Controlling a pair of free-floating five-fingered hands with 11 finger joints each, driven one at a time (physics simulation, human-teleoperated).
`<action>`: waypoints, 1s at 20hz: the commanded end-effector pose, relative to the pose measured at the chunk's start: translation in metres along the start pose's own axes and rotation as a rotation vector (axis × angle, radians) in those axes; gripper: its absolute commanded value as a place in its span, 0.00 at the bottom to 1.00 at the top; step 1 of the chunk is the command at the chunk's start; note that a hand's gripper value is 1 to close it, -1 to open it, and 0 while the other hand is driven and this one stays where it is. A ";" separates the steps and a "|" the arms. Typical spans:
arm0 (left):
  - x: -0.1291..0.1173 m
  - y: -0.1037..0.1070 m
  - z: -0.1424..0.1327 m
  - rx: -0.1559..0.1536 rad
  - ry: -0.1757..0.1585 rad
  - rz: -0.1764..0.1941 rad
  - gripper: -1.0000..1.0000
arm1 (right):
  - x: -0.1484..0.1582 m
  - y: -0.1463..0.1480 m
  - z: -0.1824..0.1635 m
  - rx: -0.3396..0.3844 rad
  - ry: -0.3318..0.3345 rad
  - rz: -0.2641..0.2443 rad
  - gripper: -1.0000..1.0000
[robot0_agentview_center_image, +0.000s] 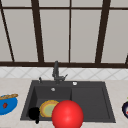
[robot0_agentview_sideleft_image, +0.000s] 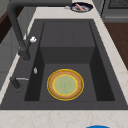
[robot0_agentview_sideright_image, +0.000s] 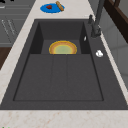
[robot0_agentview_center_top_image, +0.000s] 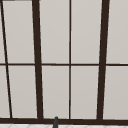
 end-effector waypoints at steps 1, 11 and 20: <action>0.000 0.000 0.000 0.000 0.000 0.000 0.50 | 0.021 -0.020 0.000 -0.005 0.040 -0.020 1.00; 0.000 0.000 0.000 0.000 0.000 0.000 0.50 | 0.070 -0.058 -0.009 0.010 0.061 -0.018 1.00; 0.000 0.000 0.000 0.000 0.000 0.000 0.50 | 0.109 -0.074 -0.038 0.019 0.069 -0.023 1.00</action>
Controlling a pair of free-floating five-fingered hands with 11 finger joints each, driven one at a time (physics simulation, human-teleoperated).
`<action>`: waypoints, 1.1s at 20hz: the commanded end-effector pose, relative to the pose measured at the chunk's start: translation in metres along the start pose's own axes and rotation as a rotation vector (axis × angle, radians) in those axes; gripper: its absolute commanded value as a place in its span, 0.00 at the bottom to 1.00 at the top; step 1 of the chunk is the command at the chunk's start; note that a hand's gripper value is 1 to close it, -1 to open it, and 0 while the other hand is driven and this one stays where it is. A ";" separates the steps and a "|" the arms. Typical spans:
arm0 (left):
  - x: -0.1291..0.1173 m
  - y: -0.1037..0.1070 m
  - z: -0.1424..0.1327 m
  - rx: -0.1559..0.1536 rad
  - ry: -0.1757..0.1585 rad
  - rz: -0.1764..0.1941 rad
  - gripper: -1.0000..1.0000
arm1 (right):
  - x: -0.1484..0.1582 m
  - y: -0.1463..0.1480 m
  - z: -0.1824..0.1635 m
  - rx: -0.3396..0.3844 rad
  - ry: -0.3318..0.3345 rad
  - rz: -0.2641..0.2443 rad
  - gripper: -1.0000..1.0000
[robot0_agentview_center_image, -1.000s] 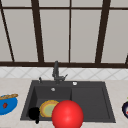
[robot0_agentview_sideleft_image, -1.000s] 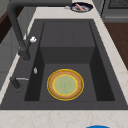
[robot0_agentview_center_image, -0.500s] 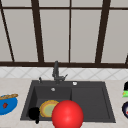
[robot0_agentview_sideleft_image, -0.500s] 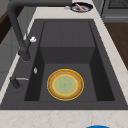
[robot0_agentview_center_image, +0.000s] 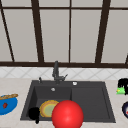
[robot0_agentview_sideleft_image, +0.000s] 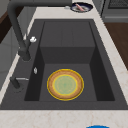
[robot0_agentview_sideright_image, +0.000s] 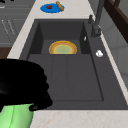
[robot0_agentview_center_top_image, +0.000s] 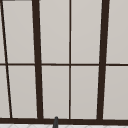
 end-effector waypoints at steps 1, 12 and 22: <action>0.000 0.000 0.000 0.000 0.000 0.000 0.50 | 0.016 -0.006 -0.015 0.017 0.045 -0.031 1.00; 0.000 0.000 0.000 0.000 0.000 0.000 0.50 | 0.032 -0.021 -0.078 -0.002 0.069 -0.036 1.00; 0.000 0.000 0.000 0.000 0.000 0.000 0.50 | 0.059 -0.032 -0.137 -0.024 0.069 0.015 1.00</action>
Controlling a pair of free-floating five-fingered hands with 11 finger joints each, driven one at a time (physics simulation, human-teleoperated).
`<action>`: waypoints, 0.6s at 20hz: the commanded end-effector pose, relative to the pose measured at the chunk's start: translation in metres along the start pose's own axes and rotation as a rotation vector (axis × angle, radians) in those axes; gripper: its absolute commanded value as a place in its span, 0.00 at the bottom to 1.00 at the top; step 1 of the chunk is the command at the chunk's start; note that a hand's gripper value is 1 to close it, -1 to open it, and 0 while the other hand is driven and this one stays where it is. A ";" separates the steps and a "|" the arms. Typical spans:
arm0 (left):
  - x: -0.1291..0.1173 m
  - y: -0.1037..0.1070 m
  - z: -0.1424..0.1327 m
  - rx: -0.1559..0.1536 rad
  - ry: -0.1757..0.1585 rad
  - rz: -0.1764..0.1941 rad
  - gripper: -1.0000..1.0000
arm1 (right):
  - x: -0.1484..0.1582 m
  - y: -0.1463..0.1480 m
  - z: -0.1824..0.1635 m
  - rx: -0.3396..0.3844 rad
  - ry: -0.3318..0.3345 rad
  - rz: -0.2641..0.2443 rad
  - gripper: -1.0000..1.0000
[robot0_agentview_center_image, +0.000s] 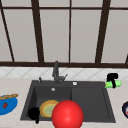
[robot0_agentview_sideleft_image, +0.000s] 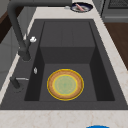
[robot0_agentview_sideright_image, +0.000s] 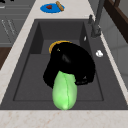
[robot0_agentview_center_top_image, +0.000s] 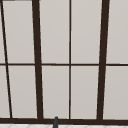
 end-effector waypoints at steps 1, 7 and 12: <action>0.000 0.000 0.000 0.000 0.000 0.000 0.50 | 0.027 0.002 -0.020 -0.023 0.006 0.016 1.00; 0.000 0.000 0.000 0.000 0.000 0.000 0.50 | 0.063 0.012 -0.041 -0.035 0.045 0.025 1.00; 0.000 0.000 0.000 0.000 0.000 0.000 0.50 | 0.099 0.025 -0.060 -0.034 0.044 0.023 1.00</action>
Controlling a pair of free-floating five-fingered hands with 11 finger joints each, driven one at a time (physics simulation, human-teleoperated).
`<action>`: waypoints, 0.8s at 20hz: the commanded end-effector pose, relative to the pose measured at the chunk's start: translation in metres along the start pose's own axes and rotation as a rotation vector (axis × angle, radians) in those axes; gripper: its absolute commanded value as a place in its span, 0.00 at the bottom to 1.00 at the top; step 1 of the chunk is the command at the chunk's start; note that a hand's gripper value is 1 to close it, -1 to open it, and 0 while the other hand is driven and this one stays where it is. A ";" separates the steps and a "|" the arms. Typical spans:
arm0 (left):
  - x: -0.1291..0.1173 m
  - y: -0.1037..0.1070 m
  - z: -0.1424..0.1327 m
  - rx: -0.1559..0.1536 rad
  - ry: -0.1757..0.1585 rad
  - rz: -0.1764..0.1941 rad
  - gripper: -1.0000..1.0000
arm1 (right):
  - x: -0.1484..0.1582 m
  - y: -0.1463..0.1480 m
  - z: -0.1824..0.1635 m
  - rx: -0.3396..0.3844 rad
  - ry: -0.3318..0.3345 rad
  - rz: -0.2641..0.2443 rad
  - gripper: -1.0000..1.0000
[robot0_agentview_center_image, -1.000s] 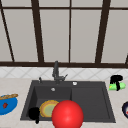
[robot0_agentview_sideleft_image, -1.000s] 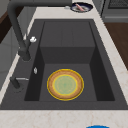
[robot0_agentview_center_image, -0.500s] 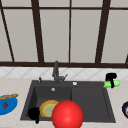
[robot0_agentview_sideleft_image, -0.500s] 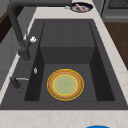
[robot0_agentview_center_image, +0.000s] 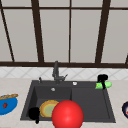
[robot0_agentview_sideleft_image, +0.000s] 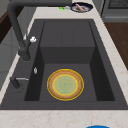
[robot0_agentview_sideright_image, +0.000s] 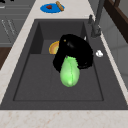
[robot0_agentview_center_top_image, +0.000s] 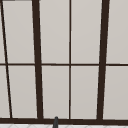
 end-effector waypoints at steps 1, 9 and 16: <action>0.000 0.000 0.000 0.000 0.000 0.000 0.50 | 0.030 0.011 -0.013 0.000 0.000 0.000 1.00; 0.000 0.000 0.000 0.000 0.000 0.000 0.50 | 0.090 0.021 -0.033 0.003 -0.015 0.004 1.00; 0.000 0.000 0.000 0.000 0.000 0.000 0.50 | 0.137 0.008 -0.043 0.006 -0.022 -0.023 1.00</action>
